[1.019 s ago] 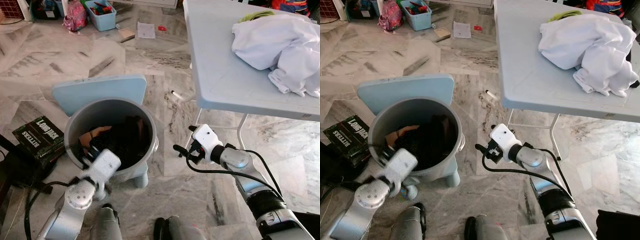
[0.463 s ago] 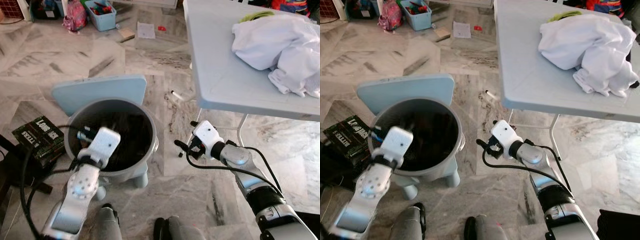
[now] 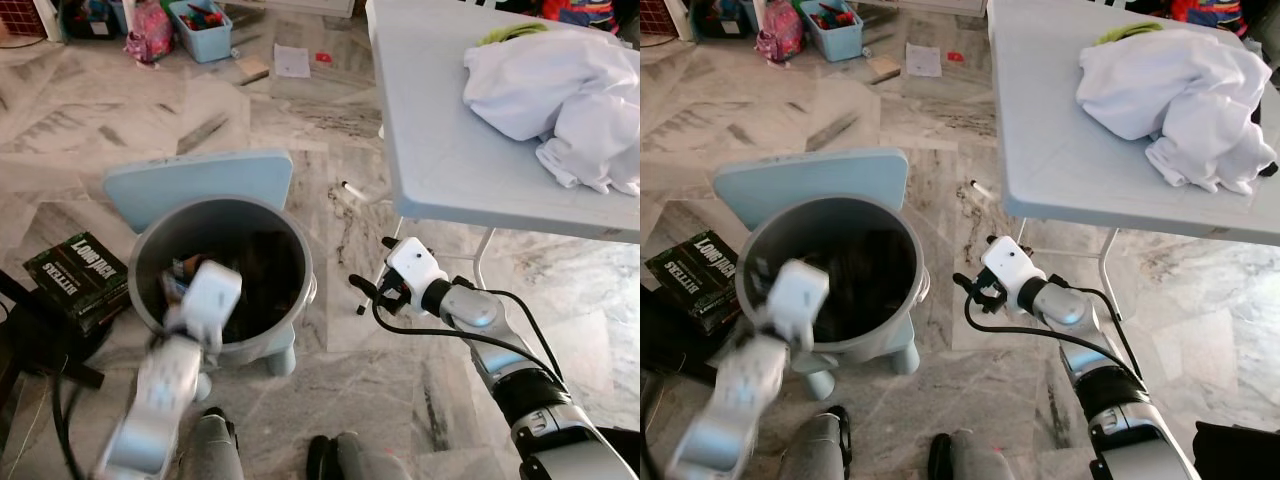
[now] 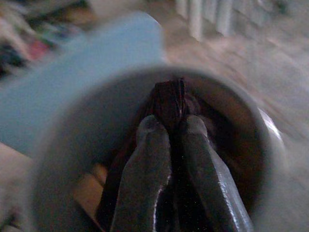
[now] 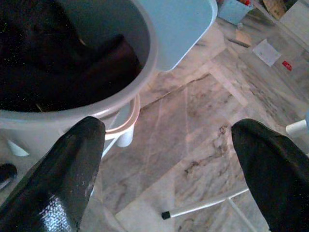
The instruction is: Hang hanger
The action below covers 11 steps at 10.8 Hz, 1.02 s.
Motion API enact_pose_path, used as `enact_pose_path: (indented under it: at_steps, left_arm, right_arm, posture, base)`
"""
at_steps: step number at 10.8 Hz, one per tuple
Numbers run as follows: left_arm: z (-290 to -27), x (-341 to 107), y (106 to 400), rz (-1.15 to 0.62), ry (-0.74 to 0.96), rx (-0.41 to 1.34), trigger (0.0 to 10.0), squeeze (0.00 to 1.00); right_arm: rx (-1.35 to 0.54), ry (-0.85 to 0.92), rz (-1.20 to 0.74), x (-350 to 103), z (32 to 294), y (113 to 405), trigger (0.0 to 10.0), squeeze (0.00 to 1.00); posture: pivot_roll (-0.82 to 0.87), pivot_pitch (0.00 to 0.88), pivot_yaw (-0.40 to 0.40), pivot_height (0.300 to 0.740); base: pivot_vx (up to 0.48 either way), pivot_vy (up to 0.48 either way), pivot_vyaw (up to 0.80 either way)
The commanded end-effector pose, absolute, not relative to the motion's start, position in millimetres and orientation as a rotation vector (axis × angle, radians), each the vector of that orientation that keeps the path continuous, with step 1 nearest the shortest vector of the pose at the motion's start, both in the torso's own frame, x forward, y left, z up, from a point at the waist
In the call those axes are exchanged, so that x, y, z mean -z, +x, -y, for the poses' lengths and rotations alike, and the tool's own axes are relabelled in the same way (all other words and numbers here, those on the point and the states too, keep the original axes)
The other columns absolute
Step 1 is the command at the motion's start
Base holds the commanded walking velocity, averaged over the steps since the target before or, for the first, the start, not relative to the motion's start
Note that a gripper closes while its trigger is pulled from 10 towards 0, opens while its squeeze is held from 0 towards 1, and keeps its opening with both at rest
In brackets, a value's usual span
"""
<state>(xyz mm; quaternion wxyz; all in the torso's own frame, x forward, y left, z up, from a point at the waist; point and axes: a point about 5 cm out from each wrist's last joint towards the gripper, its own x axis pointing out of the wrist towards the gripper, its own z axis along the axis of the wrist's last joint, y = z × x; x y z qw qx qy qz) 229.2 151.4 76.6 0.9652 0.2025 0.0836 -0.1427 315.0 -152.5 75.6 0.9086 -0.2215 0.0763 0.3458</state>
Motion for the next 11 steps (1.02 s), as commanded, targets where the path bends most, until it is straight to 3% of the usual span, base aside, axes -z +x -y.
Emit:
enact_pose_path:
  at_steps: [1, 2, 3, 4, 5, 11]
  left_arm:
    - [-140, -75, 218, -0.223, 0.396, 0.418, 2.7, 0.00]
    - [-136, -66, 206, -0.317, 0.367, 0.482, 3.9, 0.00]
    - [-135, -61, 202, -0.356, 0.367, 0.513, 8.0, 0.00]
    - [-135, -54, 200, -0.433, 0.378, 0.539, 10.0, 0.00]
    - [-135, -51, 202, -0.489, 0.376, 0.543, 10.0, 1.00]
    - [-141, -56, 209, -0.519, 0.584, 0.550, 10.0, 1.00]
  right_arm:
    - [-0.694, -0.466, -0.175, -74, 162, 314, 10.0, 1.00]
    - [-0.696, -0.466, -0.178, -73, 161, 314, 10.0, 1.00]
    - [-0.699, -0.466, -0.177, -72, 159, 314, 10.0, 1.00]
    - [-0.702, -0.466, -0.175, -73, 158, 315, 10.0, 1.00]
    - [-0.700, -0.469, -0.176, -74, 160, 316, 10.0, 1.00]
    - [-0.693, -0.466, -0.183, -72, 161, 315, 10.0, 1.00]
  posture:
    - [0.02, 0.139, -0.162, 0.740]
    - [0.03, 0.141, -0.162, 0.740]
    - [0.03, 0.142, -0.164, 0.740]
    - [0.02, 0.143, -0.166, 0.740]
    - [0.02, 0.144, -0.165, 0.740]
    - [0.02, 0.145, -0.154, 0.740]
  base:
    - [0.000, 0.000, 0.00]
    - [0.000, 0.000, 0.00]
    - [0.000, 0.000, 0.00]
    - [0.000, 0.000, 0.00]
    - [0.000, 0.000, 0.00]
    - [0.000, 0.000, 0.00]
